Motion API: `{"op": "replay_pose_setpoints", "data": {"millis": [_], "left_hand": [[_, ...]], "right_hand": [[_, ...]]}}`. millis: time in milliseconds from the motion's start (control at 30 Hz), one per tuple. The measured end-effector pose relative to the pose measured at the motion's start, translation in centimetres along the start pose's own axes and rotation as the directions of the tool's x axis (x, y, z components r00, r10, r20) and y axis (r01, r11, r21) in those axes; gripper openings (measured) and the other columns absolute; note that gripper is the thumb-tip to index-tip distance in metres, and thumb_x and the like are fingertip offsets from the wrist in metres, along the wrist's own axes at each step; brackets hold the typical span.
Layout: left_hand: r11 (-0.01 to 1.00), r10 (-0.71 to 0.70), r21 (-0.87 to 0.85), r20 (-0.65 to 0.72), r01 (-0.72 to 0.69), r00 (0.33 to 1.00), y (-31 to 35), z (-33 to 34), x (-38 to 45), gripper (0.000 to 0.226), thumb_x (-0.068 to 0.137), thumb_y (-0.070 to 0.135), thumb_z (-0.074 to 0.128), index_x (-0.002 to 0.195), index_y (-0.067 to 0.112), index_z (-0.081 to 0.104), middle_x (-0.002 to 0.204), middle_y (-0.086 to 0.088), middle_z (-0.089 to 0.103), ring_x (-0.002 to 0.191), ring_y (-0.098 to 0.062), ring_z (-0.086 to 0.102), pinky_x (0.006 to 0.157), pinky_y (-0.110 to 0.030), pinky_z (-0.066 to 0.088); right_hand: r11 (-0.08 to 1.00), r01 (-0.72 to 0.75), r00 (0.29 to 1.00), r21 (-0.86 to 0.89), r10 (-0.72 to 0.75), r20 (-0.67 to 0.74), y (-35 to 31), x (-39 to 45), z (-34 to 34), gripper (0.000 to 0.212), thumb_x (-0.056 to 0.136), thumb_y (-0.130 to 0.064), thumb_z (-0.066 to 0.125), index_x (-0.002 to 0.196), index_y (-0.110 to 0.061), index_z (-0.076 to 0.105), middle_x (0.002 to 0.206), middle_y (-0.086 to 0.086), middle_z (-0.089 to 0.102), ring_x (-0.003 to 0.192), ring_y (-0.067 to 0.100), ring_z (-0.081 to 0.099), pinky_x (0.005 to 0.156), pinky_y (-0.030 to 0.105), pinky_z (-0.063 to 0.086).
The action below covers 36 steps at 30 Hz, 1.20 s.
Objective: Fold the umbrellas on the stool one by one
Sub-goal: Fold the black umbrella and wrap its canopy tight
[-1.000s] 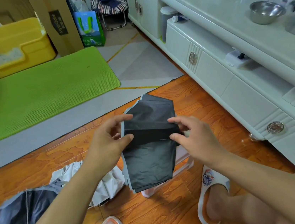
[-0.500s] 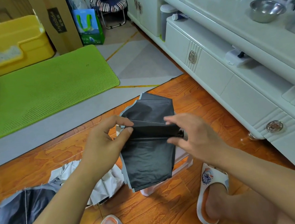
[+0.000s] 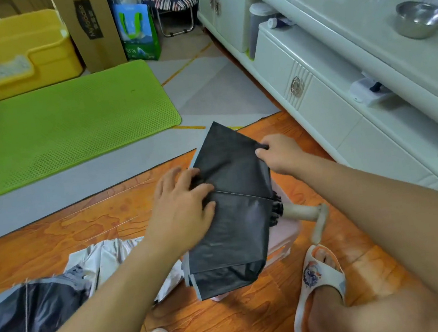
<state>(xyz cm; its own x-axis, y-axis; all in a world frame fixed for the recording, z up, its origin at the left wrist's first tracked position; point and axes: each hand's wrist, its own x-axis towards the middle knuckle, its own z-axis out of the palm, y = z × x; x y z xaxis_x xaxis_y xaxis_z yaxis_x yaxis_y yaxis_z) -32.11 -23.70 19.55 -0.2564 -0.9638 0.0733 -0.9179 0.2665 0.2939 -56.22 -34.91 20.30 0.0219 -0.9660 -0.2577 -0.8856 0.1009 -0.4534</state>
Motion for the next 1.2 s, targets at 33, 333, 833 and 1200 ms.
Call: {"op": "replay_pose_setpoints", "data": {"millis": [33, 333, 833, 1200], "left_hand": [[0.997, -0.042, 0.068, 0.091, 0.036, 0.995, 0.0, 0.7, 0.0, 0.046, 0.094, 0.051, 0.05, 0.134, 0.034, 0.062, 0.151, -0.006, 0.046, 0.142, -0.038, 0.032, 0.118, -0.05, 0.029], [0.98, -0.133, 0.184, 0.361, 0.069, 0.923, -0.8, 3.6, 1.7, 0.073, 0.1, 0.067, 0.03, 0.16, 0.042, -0.005, 0.17, -0.003, -0.007, 0.155, -0.04, -0.005, 0.126, -0.05, 0.007], [0.916, -0.315, -0.153, 0.295, 0.37, 0.902, 0.5, 1.1, -0.5, 0.078, 0.094, 0.054, 0.057, 0.158, 0.031, 0.019, 0.164, -0.011, 0.009, 0.149, -0.04, 0.018, 0.12, -0.047, 0.023], [0.509, -0.484, -0.401, 0.598, 0.762, 0.639, 1.3, 0.6, -7.5, 0.016, 0.095, 0.026, 0.064, 0.088, 0.011, 0.065, 0.079, -0.006, 0.067, 0.064, -0.019, 0.059, 0.058, -0.025, 0.044]], "right_hand": [[0.999, -0.032, 0.999, -0.021, 0.033, 0.025, 0.3, 1.1, 1.0, 0.032, 0.1, -0.022, 0.054, 0.069, -0.017, 0.049, 0.074, 0.001, 0.054, 0.083, 0.029, 0.053, 0.059, 0.034, 0.032], [0.958, 0.188, 0.932, -0.218, -0.244, -0.269, 0.8, 1.0, 5.4, 0.039, 0.1, -0.033, 0.056, 0.135, -0.015, 0.054, 0.136, 0.007, 0.051, 0.127, 0.027, 0.044, 0.105, 0.039, 0.041], [0.942, 0.326, 0.945, -0.077, -0.326, 0.011, -1.6, -5.9, 1.7, 0.028, 0.1, -0.035, 0.054, 0.122, -0.021, 0.064, 0.128, 0.003, 0.057, 0.124, 0.021, 0.048, 0.105, 0.034, 0.036], [0.853, -0.312, 0.934, 0.418, 0.195, 0.301, 1.3, -17.1, 5.2, 0.014, 0.091, -0.03, 0.073, 0.096, -0.019, 0.067, 0.089, 0.006, 0.07, 0.074, 0.018, 0.065, 0.07, 0.036, 0.054]]}}
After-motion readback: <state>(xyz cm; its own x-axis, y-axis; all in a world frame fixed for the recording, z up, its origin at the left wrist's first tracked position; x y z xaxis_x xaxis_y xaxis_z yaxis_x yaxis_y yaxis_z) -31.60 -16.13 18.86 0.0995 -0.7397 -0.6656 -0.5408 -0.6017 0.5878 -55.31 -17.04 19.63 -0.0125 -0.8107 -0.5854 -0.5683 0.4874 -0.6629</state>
